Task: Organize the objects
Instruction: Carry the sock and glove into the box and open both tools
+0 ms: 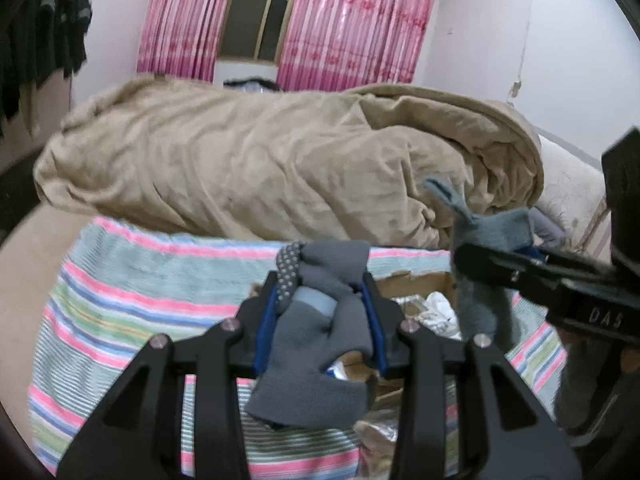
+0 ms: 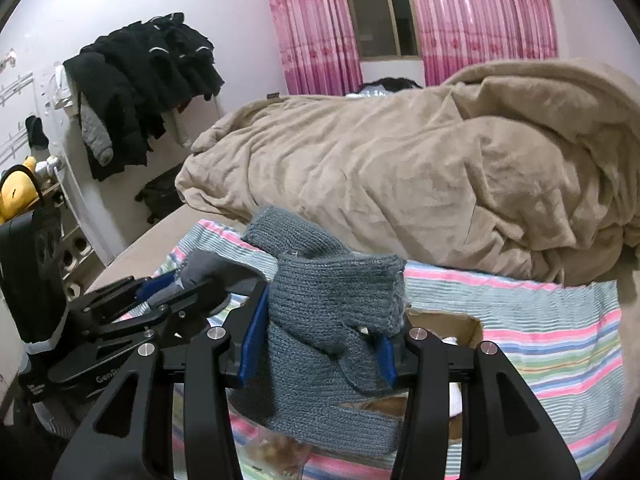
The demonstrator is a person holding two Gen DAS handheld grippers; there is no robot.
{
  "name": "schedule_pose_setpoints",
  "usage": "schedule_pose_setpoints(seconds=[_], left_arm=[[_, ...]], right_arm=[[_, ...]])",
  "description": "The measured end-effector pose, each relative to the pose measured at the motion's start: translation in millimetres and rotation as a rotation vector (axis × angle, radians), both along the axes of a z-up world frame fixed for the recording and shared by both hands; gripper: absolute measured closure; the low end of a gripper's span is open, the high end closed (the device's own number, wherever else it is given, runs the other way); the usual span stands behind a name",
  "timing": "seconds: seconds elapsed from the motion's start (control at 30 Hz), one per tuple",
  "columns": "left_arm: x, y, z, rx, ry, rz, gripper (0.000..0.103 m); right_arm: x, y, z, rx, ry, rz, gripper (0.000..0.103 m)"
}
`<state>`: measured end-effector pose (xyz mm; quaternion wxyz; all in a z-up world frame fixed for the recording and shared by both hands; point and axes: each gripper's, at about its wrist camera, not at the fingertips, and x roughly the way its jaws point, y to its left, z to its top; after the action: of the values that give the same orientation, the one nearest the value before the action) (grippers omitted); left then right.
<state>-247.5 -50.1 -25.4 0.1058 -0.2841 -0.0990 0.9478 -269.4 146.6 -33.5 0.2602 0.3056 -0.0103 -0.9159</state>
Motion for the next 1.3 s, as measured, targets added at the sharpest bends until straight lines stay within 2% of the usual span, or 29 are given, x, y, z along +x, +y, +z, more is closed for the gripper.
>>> schedule_pose_setpoints(seconds=[0.2,0.33,0.47,0.53,0.6,0.73,0.8,0.87,0.97,1.3], left_arm=[[-22,1,-21,0.047,-0.07,0.006,0.064],[-30,5,-34,0.065,-0.123,-0.009,0.062],[-44,3,-54,0.073,-0.213,0.011,0.059],[-47,1,-60,0.077,-0.231,0.021,0.058],[-45,-1,-60,0.078,-0.227,0.024,0.049],[-36,-5,-55,0.095,-0.209,-0.001,0.044],[-29,-8,-51,0.102,-0.198,-0.002,0.029],[-21,-13,-48,0.097,-0.184,0.018,0.024],[-12,-21,-44,0.093,-0.17,0.025,0.024],[28,-40,-32,0.041,-0.095,0.058,0.024]], right_arm=[[-20,-11,-26,0.021,-0.056,0.008,0.054],[-32,-13,-40,0.001,-0.098,0.009,0.054],[-44,-15,-57,-0.014,-0.154,0.013,0.054],[-48,-15,-64,-0.022,-0.173,0.011,0.053],[-50,-17,-69,-0.029,-0.189,0.013,0.053],[-50,-20,-74,-0.04,-0.199,0.023,0.051],[-49,-20,-74,-0.037,-0.188,0.022,0.048],[-48,-19,-74,-0.048,-0.183,0.03,0.036],[-42,-15,-70,-0.06,-0.162,0.032,0.023],[-8,-7,-53,-0.012,-0.101,0.039,0.023]])
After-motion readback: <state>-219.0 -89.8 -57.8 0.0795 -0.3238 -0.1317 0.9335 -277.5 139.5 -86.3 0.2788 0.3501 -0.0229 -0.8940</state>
